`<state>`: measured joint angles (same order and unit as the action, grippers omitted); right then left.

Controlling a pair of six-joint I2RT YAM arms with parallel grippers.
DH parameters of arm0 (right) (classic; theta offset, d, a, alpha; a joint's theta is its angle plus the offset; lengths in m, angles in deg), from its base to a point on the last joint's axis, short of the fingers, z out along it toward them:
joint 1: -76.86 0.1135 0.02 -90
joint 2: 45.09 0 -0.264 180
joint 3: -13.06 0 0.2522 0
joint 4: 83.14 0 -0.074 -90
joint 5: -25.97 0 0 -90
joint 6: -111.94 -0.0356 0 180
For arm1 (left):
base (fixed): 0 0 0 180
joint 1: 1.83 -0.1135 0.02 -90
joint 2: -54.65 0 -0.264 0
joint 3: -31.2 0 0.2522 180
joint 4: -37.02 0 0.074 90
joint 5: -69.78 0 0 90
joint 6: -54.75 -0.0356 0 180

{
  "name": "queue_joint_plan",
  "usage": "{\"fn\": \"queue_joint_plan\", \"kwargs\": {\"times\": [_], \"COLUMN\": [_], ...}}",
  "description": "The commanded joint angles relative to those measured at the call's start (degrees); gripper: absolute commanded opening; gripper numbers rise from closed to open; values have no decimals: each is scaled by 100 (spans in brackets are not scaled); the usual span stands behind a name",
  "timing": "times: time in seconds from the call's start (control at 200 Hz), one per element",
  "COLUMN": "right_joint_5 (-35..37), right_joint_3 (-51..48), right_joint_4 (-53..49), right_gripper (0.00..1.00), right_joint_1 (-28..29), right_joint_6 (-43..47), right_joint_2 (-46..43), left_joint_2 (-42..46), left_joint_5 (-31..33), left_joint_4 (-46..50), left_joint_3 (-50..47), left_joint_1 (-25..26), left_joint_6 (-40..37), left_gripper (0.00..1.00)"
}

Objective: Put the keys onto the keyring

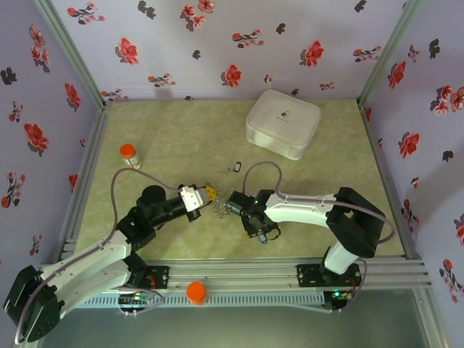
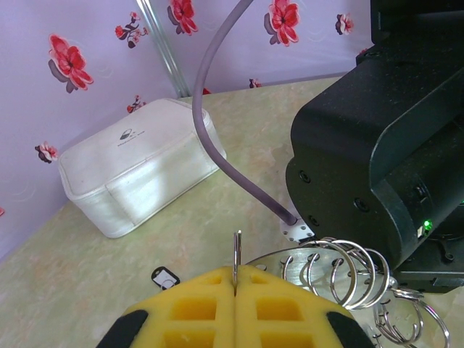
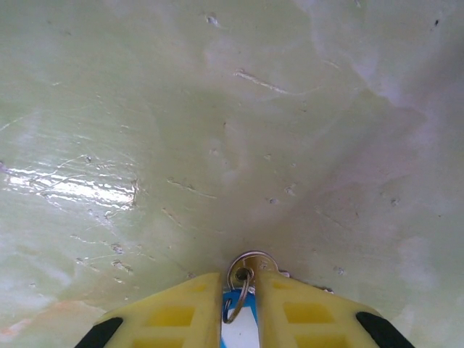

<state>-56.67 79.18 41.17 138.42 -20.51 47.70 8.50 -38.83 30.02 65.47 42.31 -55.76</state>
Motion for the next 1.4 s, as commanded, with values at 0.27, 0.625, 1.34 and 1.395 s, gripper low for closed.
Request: {"fn": "queue_joint_plan", "kwargs": {"times": [0.27, 0.625, 1.34, 1.395], "right_joint_5": [156, 555, -2880, -2843], "right_joint_3": [112, -220, -1741, -1747], "right_joint_4": [-231, 1008, 4514, 4557], "right_gripper": [2, 0, 0, 0], "right_joint_1": [40, -128, -989, -988], "right_joint_6": [35, 1733, 4248, 4200], "right_joint_2": [-239, -2957, -4586, -4520], "left_joint_2": [89, -69, -793, -807], "left_joint_5": [-107, -439, -1631, -1673], "left_joint_4": [-272, -255, -1178, -1202], "left_joint_3": [23, 162, 278, 278], "left_joint_1": [29, 33, 50, 42], "left_joint_6": [53, 947, 2689, 2693], "left_gripper": [0, 0, 0, 0]}}
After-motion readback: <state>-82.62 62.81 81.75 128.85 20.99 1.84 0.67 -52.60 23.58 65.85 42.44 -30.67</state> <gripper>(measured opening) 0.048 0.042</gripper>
